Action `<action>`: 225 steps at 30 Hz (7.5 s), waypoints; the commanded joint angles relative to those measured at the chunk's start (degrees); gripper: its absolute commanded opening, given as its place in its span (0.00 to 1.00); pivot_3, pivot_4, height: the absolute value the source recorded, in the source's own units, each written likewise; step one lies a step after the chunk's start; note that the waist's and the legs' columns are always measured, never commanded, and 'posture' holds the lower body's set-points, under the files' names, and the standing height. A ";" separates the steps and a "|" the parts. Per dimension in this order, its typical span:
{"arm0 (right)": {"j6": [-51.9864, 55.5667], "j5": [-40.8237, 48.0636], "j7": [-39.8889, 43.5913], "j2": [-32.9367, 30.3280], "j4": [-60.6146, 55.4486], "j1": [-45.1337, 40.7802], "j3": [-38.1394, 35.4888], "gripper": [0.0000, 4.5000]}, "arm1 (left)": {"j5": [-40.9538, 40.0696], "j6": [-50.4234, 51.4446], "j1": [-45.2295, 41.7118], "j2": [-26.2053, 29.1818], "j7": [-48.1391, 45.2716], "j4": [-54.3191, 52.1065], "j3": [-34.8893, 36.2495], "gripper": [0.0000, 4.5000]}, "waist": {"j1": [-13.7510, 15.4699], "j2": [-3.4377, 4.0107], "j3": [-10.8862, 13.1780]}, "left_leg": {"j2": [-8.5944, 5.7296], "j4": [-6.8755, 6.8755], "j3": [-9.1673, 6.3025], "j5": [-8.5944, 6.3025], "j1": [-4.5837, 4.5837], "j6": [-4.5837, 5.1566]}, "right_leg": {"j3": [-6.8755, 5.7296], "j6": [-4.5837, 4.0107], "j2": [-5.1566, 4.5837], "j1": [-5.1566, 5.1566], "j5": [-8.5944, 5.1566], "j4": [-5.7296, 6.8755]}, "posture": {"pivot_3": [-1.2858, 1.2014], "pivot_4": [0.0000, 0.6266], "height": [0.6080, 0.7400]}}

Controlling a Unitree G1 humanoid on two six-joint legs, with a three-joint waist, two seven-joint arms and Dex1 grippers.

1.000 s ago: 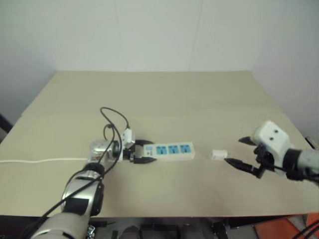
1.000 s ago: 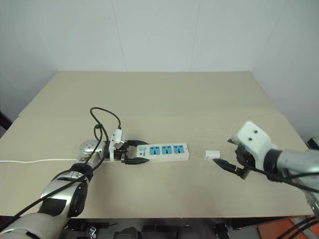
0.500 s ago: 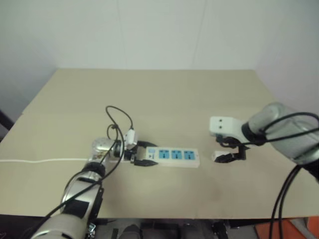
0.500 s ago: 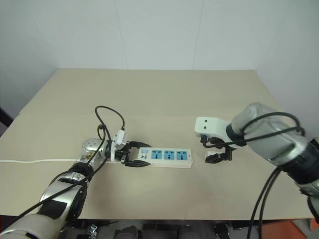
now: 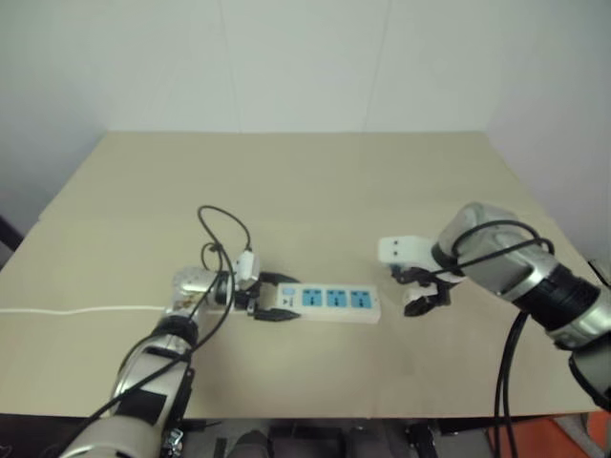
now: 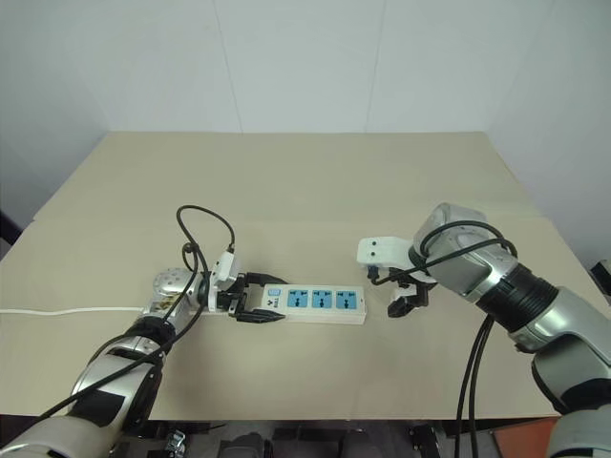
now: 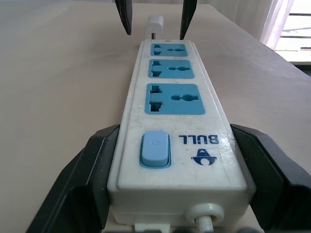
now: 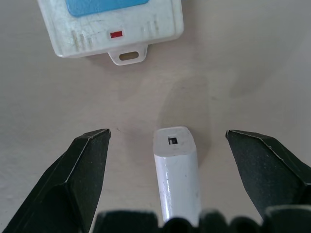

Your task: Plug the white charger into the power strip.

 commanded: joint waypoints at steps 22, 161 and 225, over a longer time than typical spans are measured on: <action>-3.63 -0.99 -2.09 1.67 -1.19 2.17 -15.07 0.25 | 1.61 1.94 0.95 1.06 -0.46 -0.53 0.25 0.73 | -0.95 0.00 0.00 | -0.01 0.12 -0.02 0.01 0.01 -0.02 | -0.01 0.00 0.00 0.02 0.00 0.09 | 0.52 0.24 1.00; -58.75 17.19 -10.17 37.15 44.64 25.74 -32.40 0.25 | -0.29 16.32 14.15 5.85 5.04 -27.50 1.37 0.73 | -1.72 -0.01 -0.06 | 0.24 -0.22 0.04 0.12 1.46 -0.21 | 0.00 -0.15 0.16 1.25 0.09 0.09 | 0.52 0.24 1.00; -28.97 30.82 -9.07 36.57 18.80 22.60 -40.49 0.99 | -0.21 16.22 16.56 4.40 7.62 -30.43 0.99 0.73 | -1.29 0.02 -0.04 | 0.35 -1.18 0.05 0.11 1.14 -0.19 | -0.24 -0.27 0.13 0.98 0.14 -0.89 | 0.52 0.24 1.00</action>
